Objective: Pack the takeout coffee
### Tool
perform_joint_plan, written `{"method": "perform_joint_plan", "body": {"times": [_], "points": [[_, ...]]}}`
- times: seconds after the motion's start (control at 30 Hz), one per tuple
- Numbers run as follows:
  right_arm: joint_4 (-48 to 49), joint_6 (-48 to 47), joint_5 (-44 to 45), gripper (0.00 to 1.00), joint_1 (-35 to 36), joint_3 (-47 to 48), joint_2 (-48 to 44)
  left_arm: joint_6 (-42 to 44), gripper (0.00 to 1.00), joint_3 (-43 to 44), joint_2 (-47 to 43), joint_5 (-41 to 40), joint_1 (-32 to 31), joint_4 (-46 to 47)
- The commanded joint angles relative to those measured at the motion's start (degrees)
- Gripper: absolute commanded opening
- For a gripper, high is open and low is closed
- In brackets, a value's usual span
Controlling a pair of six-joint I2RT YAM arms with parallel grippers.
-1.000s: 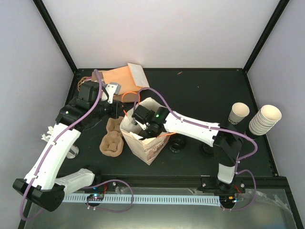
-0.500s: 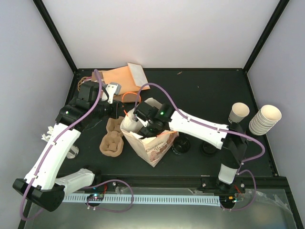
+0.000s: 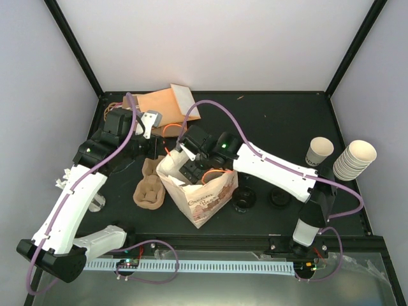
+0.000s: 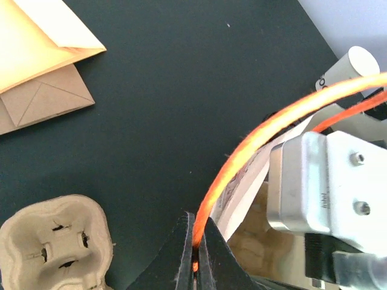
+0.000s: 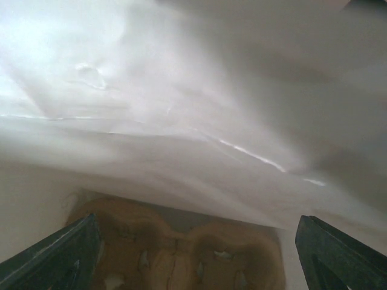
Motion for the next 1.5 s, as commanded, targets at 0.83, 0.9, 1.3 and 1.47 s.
{"method": "perform_joint_plan", "body": {"times": [0.83,0.9,1.3,1.47], "points": [[-2.6,-0.9,3.5,0.88,-0.8,17.1,-6.0,3.1,0.02,4.4,-0.7,-5.4,0.4,-3.2],[-2.7,-0.9,4.2,0.87,-1.9,17.4,-7.0,3.4,0.02,4.3,-0.8,-4.7,0.4,-2.9],[-1.9,0.1,6.3,0.84,-8.6,10.0,-15.9,5.2,0.02,4.6,-0.1,-1.3,0.4,0.1],[0.8,1.4,6.6,0.83,-10.0,1.1,-21.1,7.4,0.02,5.3,0.4,-0.2,0.4,1.1]]}}
